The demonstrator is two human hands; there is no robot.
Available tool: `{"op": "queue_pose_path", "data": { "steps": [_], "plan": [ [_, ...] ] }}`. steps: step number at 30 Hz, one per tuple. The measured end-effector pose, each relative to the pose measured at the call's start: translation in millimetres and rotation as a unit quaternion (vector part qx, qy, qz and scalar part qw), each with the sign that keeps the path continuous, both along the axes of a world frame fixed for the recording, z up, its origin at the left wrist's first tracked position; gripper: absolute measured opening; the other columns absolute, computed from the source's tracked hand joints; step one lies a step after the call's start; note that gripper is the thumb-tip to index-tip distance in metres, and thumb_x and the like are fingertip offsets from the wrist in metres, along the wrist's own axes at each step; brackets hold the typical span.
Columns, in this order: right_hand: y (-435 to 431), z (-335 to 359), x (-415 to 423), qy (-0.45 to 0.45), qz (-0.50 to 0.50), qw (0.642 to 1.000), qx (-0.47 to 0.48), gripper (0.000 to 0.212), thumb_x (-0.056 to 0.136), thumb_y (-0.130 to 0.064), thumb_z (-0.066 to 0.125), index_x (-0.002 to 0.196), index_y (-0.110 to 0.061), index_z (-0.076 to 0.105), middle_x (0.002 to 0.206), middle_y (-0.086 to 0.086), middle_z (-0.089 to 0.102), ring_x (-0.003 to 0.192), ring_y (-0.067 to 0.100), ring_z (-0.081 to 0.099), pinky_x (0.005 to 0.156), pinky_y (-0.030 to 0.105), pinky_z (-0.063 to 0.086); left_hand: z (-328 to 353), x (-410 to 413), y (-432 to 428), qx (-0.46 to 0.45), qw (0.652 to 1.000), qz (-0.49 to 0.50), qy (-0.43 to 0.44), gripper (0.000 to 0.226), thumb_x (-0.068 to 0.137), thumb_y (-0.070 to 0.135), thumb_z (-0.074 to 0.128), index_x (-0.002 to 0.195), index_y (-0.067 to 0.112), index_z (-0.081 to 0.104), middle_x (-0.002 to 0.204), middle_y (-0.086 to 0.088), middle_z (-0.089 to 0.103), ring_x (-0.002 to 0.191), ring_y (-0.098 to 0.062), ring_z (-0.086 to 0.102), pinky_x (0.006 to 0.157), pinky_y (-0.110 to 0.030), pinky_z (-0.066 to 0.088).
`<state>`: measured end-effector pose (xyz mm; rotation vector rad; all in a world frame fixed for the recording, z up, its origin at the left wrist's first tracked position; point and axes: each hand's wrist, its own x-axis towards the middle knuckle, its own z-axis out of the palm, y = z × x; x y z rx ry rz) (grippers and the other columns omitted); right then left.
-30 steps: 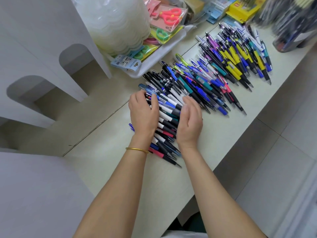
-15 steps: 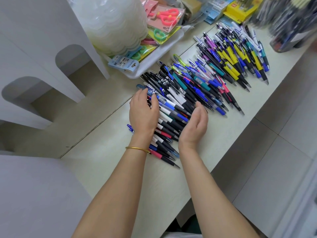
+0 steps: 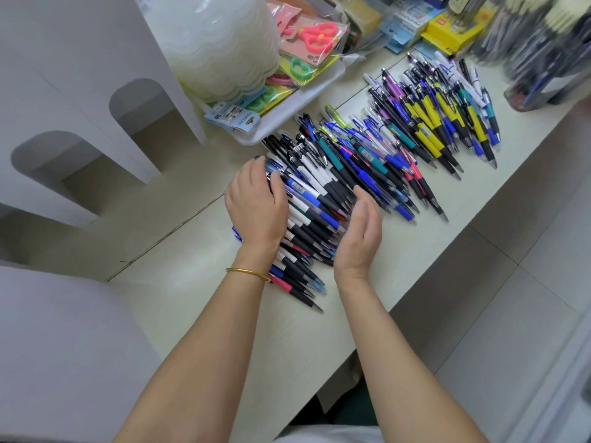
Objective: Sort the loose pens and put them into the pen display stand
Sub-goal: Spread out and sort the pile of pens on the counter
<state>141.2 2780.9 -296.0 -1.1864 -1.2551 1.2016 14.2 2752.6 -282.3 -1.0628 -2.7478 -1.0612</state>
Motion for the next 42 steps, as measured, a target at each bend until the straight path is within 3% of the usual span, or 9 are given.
{"op": "queue_pose_path", "data": {
  "steps": [7,12,17,20,23,28,33,37,42],
  "plan": [
    [26.4,7.6,39.4,-0.024,-0.021,0.999,0.004,0.037,0.1,-0.019,0.034,0.128,-0.008,0.055,0.126,0.002,0.058,0.115,-0.003,0.051,0.094,0.011,0.041,9.3,22.8,7.7,0.036,0.997,0.021,0.063,0.041,0.095,0.023,0.036,0.127,0.004,0.054,0.133,-0.012,0.053,0.128,-0.028,0.044,0.11,-0.037,0.03],
    [73.2,2.3,83.7,-0.17,-0.064,0.982,0.043,0.037,0.096,-0.016,0.038,0.127,-0.004,0.055,0.13,0.009,0.054,0.124,0.02,0.048,0.106,0.035,0.039,25.4,42.6,65.2,-0.036,0.996,-0.05,0.064,0.043,0.097,0.02,0.038,0.136,0.005,0.049,0.142,-0.013,0.049,0.134,-0.028,0.041,0.114,-0.039,0.026],
    [108.4,-8.2,99.1,-0.334,0.045,0.937,0.086,0.035,0.092,-0.005,0.049,0.126,-0.01,0.058,0.123,0.005,0.061,0.117,0.023,0.052,0.101,0.039,0.041,25.3,53.5,95.7,-0.144,0.986,0.017,0.077,0.031,0.086,0.005,0.039,0.11,0.004,0.06,0.105,-0.014,0.064,0.103,-0.032,0.055,0.094,-0.045,0.043],
    [122.5,-6.9,101.1,-0.401,0.089,0.904,0.122,0.035,0.089,-0.004,0.056,0.122,-0.016,0.061,0.114,0.0,0.066,0.106,0.022,0.056,0.09,0.034,0.041,24.7,66.1,96.4,-0.139,0.982,0.085,0.096,0.031,0.084,0.0,0.049,0.111,0.005,0.063,0.103,-0.013,0.066,0.108,-0.033,0.055,0.097,-0.046,0.042],
    [139.3,-5.3,106.1,-0.39,0.144,0.901,0.122,0.036,0.089,-0.005,0.057,0.124,-0.016,0.06,0.114,0.002,0.064,0.102,0.021,0.054,0.085,0.029,0.038,20.9,78.3,98.9,-0.147,0.973,0.121,0.133,0.027,0.08,-0.002,0.057,0.103,0.009,0.066,0.097,-0.01,0.067,0.106,-0.032,0.056,0.098,-0.044,0.037],
    [157.1,0.9,109.2,-0.321,0.194,0.923,0.088,0.033,0.094,-0.007,0.053,0.126,-0.012,0.056,0.111,0.001,0.06,0.103,0.019,0.052,0.09,0.04,0.049,18.0,89.1,106.9,-0.159,0.961,0.158,0.163,0.032,0.074,-0.008,0.06,0.099,0.012,0.068,0.085,-0.003,0.069,0.094,-0.03,0.057,0.089,-0.041,0.037],
    [174.3,12.6,91.2,-0.255,0.198,0.944,0.068,0.03,0.096,-0.009,0.05,0.125,-0.01,0.055,0.112,0.0,0.056,0.105,0.018,0.052,0.089,0.032,0.048,19.6,93.5,111.4,-0.161,0.958,0.164,0.17,0.035,0.071,-0.012,0.056,0.095,0.012,0.067,0.073,-0.001,0.065,0.08,-0.027,0.052,0.079,-0.035,0.029],
    [184.0,17.7,74.4,-0.266,0.212,0.937,0.08,0.031,0.096,-0.015,0.051,0.126,-0.011,0.055,0.109,-0.003,0.059,0.105,0.015,0.051,0.09,0.035,0.049,22.6,90.3,107.5,-0.131,0.961,0.166,0.177,0.036,0.072,-0.009,0.063,0.099,0.014,0.067,0.082,-0.001,0.067,0.083,-0.027,0.055,0.077,-0.03,0.025],
    [172.1,7.3,89.4,-0.235,0.155,0.957,0.064,0.033,0.099,-0.015,0.043,0.131,-0.009,0.051,0.127,0.003,0.057,0.121,0.015,0.046,0.101,0.031,0.042,35.1,70.4,118.2,-0.076,0.981,0.09,0.154,0.031,0.08,-0.004,0.06,0.108,0.008,0.067,0.104,-0.01,0.067,0.101,-0.032,0.057,0.081,-0.038,0.043]
  ]
}}
